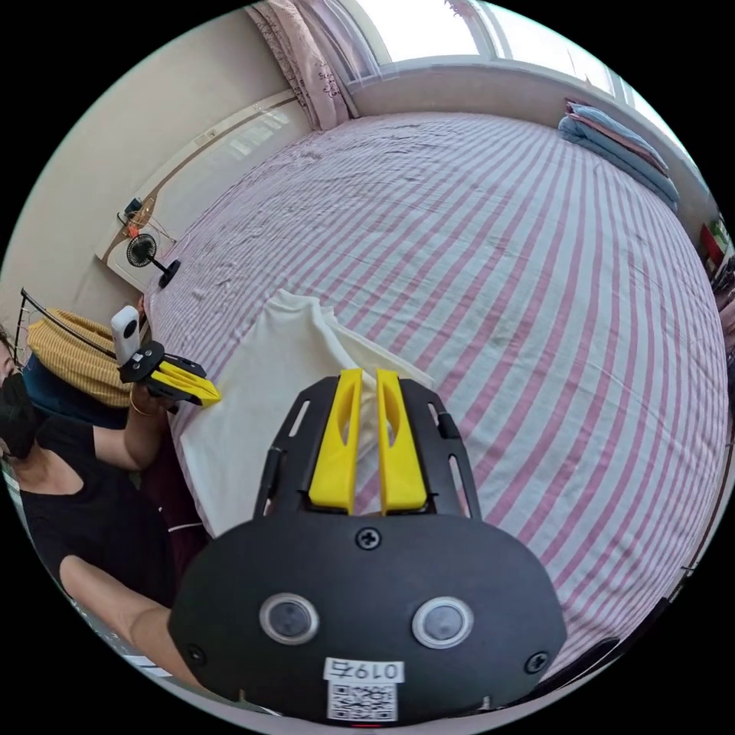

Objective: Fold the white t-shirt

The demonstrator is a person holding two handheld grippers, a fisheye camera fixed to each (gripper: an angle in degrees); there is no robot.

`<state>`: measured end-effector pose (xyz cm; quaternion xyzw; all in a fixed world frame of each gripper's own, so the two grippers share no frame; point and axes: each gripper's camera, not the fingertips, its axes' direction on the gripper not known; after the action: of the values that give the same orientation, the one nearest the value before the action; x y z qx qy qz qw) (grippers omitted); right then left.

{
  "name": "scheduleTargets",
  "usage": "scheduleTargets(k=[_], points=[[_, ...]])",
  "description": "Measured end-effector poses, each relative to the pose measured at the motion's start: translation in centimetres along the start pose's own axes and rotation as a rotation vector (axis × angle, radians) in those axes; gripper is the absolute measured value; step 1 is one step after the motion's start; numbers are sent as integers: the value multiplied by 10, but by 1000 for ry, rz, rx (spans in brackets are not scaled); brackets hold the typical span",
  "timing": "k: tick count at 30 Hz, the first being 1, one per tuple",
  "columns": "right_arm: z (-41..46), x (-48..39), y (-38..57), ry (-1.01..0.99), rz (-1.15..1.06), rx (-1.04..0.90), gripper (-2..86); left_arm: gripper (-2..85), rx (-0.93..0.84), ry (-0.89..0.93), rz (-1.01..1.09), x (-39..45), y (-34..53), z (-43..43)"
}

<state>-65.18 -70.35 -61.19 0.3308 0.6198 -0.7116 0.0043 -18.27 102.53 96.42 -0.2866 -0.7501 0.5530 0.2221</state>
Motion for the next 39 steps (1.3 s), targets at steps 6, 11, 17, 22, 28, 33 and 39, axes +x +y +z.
scheduleTargets(k=[6, 11, 17, 22, 28, 33, 39], points=[[2, 23, 42, -70, 20, 24, 47, 11, -2, 4, -2, -4, -3, -7], [3, 35, 75, -106, 19, 43, 57, 11, -1, 4, -2, -4, -4, -15], [9, 49, 117, -122, 47, 53, 51, 11, -1, 1, 0, -1, -6, -27], [10, 51, 154, -96, 56, 89, 1, 10, 1, 0, 0, 4, -7, -37], [26, 54, 195, -70, 122, 74, 7, 10, -2, -4, 0, 15, -8, -51], [30, 42, 229, -117, 110, 102, 58, 11, -1, -2, -1, 26, -8, -64], [25, 24, 294, -165, 130, 177, 66, 12, -2, -5, 1, 48, -7, -82]])
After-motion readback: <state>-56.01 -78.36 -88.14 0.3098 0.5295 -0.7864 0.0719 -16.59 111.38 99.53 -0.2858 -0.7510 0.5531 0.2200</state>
